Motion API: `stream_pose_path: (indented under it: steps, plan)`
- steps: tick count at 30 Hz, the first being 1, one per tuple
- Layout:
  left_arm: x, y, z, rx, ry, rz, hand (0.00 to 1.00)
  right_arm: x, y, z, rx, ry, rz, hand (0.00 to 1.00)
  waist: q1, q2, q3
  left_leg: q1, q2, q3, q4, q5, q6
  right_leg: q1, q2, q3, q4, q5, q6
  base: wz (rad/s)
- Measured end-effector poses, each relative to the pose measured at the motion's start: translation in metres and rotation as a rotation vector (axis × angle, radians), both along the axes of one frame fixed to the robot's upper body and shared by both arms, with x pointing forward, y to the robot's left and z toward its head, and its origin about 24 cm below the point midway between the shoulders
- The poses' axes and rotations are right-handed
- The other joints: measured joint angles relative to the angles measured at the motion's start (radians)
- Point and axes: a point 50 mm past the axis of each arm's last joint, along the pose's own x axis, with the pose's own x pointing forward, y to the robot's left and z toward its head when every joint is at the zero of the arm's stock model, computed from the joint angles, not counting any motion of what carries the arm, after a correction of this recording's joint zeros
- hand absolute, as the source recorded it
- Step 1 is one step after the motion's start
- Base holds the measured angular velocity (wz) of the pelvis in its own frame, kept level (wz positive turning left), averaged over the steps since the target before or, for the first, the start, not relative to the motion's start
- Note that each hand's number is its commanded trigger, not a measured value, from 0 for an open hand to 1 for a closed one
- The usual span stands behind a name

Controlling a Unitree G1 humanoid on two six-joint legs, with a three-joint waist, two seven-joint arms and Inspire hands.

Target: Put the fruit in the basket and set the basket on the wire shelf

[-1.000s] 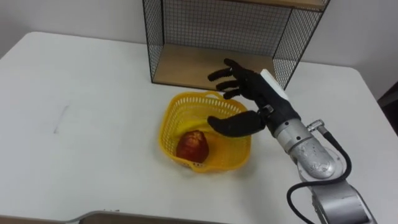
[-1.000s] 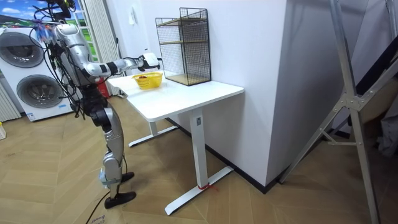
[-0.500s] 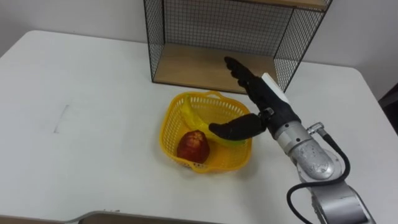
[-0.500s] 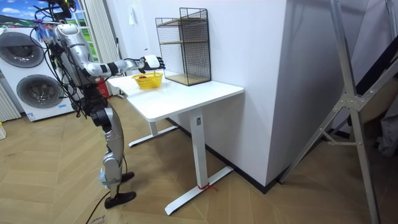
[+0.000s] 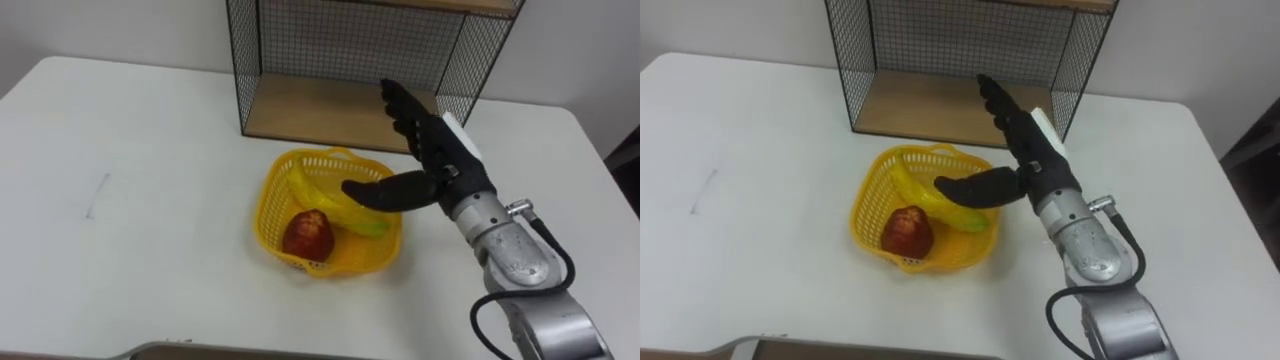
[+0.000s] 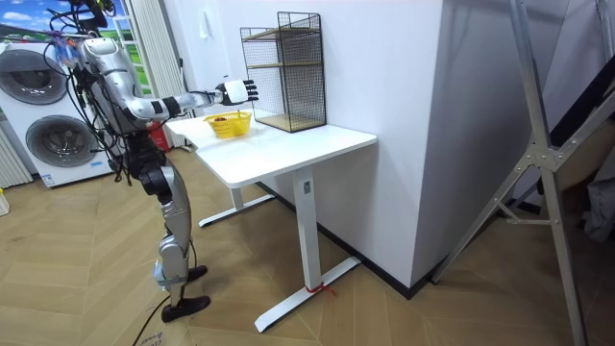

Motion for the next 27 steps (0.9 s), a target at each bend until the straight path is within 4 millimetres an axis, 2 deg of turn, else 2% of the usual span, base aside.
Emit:
stream_pose_path:
  steps: [3, 5, 6, 8, 11, 12, 15, 16, 18, 20, 21, 23, 26, 27]
  plan:
    - [-0.023, 0.012, 0.004, 0.078, -0.013, 0.264, 0.00, -0.004, -0.021, 0.002, 0.080, -0.005, -0.114, 0.00, 0.000, 0.012, -0.0086, 0.015, 0.000, -0.001, -0.008, 0.000, 0.000, 0.012, -0.001, -0.007, 0.001, 0.000, 0.000, 0.00]
    - [-0.042, 0.024, 0.009, 0.169, -0.033, 0.528, 0.00, -0.014, -0.039, 0.005, 0.133, -0.016, -0.214, 0.00, 0.014, 0.019, -0.0089, 0.032, 0.001, 0.006, -0.021, 0.002, -0.001, 0.019, -0.003, -0.008, 0.000, 0.000, 0.000, -0.06]
    - [-0.045, 0.027, 0.011, 0.195, -0.040, 0.599, 0.00, -0.016, -0.043, 0.006, 0.141, -0.019, -0.233, 0.00, 0.014, 0.020, -0.0098, 0.032, 0.001, 0.005, -0.021, 0.002, -0.001, 0.020, -0.003, -0.008, 0.000, 0.000, 0.000, 0.00]
    - [-0.055, 0.042, 0.018, 0.311, -0.092, 0.886, 0.00, -0.024, -0.059, 0.008, 0.174, -0.031, -0.319, 0.00, 0.016, 0.025, -0.0093, 0.032, 0.001, 0.003, -0.021, 0.002, -0.001, 0.019, -0.002, 0.001, -0.003, 0.000, 0.000, 0.04]
    - [-0.058, 0.058, 0.028, 0.457, -0.143, 1.134, 0.00, -0.035, -0.074, 0.006, 0.163, -0.033, -0.420, 0.00, 0.017, 0.039, -0.0134, 0.032, -0.001, 0.003, -0.019, 0.002, -0.001, 0.021, -0.004, -0.010, -0.012, 0.000, 0.001, 0.00]
    - [-0.058, 0.061, 0.031, 0.490, -0.151, 1.158, 0.00, -0.037, -0.076, 0.005, 0.155, -0.030, -0.437, 0.00, 0.016, 0.042, -0.0144, 0.033, -0.001, 0.004, -0.020, 0.003, -0.001, 0.021, -0.004, -0.009, -0.012, 0.000, 0.001, -0.05]
    - [-0.041, 0.083, 0.049, 0.647, -0.253, 1.205, 0.00, -0.050, -0.085, -0.004, 0.136, 0.002, -0.517, 0.00, 0.029, 0.053, -0.0176, 0.037, -0.001, 0.008, -0.030, 0.009, -0.003, 0.019, -0.004, -0.005, -0.012, 0.000, 0.001, -0.05]
    - [-0.031, 0.093, 0.060, 0.707, -0.327, 1.220, 0.00, -0.057, -0.089, -0.007, 0.126, 0.016, -0.544, 0.00, 0.040, 0.056, -0.0176, 0.037, -0.001, 0.006, -0.031, 0.010, -0.004, 0.020, -0.004, -0.006, -0.012, 0.000, 0.001, 0.00]
    - [-0.011, 0.105, 0.075, 0.790, -0.429, 1.217, 0.00, -0.060, -0.091, -0.010, 0.105, 0.024, -0.562, 0.00, 0.040, 0.064, -0.0172, 0.033, 0.000, 0.007, -0.026, 0.010, -0.004, 0.019, -0.004, -0.004, -0.012, 0.000, 0.000, 0.00]
    - [0.013, 0.119, 0.104, 0.912, -0.590, 1.165, 0.00, -0.067, -0.095, -0.014, 0.079, 0.043, -0.585, 0.00, 0.045, 0.069, -0.0165, 0.032, 0.001, 0.006, -0.025, 0.010, -0.004, 0.018, -0.004, 0.004, -0.012, 0.001, -0.001, 0.00]
    - [0.018, 0.122, 0.112, 0.943, -0.635, 1.150, 0.00, -0.069, -0.096, -0.015, 0.076, 0.050, -0.588, 0.00, 0.047, 0.068, -0.0164, 0.032, 0.000, 0.006, -0.026, 0.010, -0.004, 0.018, -0.004, 0.004, -0.012, 0.001, -0.001, 0.00]
    - [0.044, 0.126, 0.147, 1.037, -0.839, 1.133, 0.00, -0.074, -0.096, -0.019, 0.065, 0.065, -0.599, 0.00, 0.048, 0.068, -0.0166, 0.032, -0.001, 0.006, -0.025, 0.010, -0.004, 0.017, -0.003, -0.001, -0.009, 0.001, -0.001, 0.00]
    - [0.068, 0.124, 0.180, 1.086, -1.065, 1.103, 0.00, -0.074, -0.097, -0.018, 0.060, 0.051, -0.602, 0.00, 0.045, 0.063, -0.0143, 0.031, -0.003, 0.007, -0.027, 0.012, -0.001, 0.013, -0.004, 0.003, -0.009, 0.001, -0.001, 0.00]
    - [0.071, 0.123, 0.186, 1.085, -1.100, 1.101, 0.00, -0.074, -0.097, -0.017, 0.057, 0.044, -0.605, 0.00, 0.044, 0.069, -0.0163, 0.030, -0.003, 0.007, -0.027, 0.012, -0.001, 0.013, -0.004, 0.001, -0.009, 0.001, -0.001, 0.00]
